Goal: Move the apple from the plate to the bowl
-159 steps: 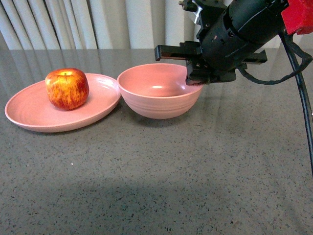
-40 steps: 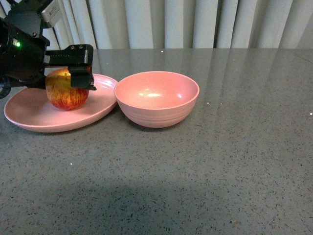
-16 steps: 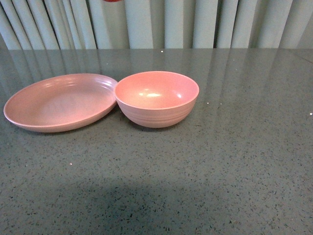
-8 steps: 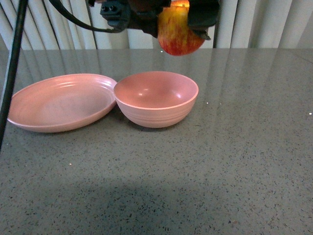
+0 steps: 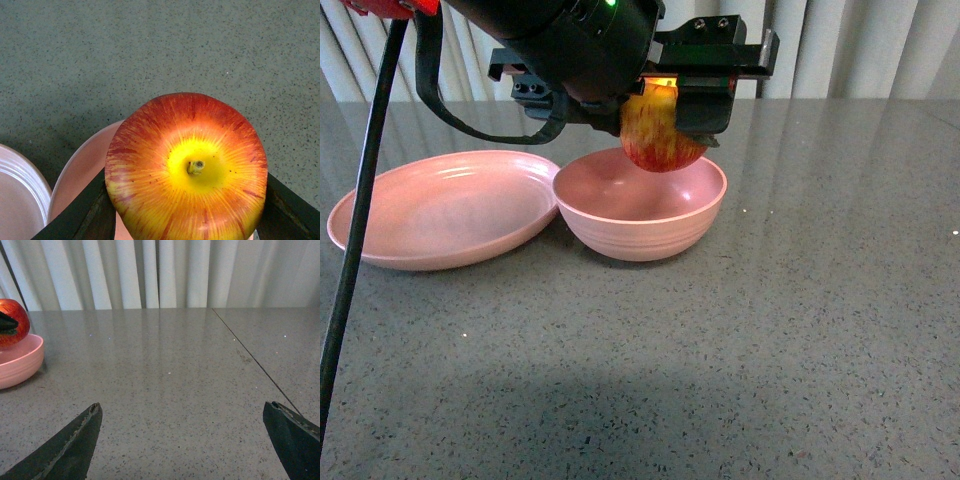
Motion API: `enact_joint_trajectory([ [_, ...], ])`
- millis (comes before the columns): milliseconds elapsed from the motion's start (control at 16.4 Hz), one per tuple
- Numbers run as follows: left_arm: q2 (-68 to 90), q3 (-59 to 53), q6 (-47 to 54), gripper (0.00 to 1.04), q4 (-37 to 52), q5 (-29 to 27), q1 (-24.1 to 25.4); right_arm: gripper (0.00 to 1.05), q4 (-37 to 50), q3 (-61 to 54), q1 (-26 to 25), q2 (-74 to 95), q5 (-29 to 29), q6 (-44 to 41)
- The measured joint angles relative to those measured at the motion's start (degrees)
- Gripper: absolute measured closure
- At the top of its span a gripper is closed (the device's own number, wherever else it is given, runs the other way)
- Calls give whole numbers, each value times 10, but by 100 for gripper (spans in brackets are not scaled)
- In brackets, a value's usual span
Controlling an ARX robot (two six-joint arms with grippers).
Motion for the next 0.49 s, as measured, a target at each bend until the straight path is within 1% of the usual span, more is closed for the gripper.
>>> enact_joint_trajectory([
  [488, 21, -20, 12, 38, 10, -2, 19, 7, 0, 0, 0, 0, 0, 0],
])
